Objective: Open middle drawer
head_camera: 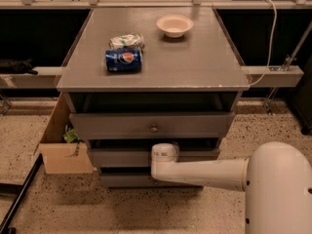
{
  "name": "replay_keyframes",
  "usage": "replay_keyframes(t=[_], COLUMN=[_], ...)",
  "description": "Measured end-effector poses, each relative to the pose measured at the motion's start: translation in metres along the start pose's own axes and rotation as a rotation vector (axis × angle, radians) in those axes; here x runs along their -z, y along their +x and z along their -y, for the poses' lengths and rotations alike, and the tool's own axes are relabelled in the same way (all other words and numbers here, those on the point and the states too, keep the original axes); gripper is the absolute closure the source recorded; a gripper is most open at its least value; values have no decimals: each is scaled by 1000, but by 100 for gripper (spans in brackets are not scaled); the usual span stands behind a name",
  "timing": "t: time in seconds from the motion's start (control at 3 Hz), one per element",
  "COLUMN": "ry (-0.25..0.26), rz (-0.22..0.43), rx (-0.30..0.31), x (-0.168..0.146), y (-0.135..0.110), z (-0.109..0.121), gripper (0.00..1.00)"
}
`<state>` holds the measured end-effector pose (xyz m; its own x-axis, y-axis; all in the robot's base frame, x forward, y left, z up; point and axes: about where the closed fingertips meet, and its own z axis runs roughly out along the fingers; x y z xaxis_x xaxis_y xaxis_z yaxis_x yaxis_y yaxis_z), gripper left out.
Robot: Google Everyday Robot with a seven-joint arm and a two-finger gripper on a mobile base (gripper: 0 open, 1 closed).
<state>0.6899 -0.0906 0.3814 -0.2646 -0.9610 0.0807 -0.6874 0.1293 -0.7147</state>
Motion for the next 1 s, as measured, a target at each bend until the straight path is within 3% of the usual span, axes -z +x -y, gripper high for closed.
replay_keyframes(t=[1.0], ry=[1], rz=[-6], rx=[-7], x=[9], y=[12], z=[-6], gripper=[100])
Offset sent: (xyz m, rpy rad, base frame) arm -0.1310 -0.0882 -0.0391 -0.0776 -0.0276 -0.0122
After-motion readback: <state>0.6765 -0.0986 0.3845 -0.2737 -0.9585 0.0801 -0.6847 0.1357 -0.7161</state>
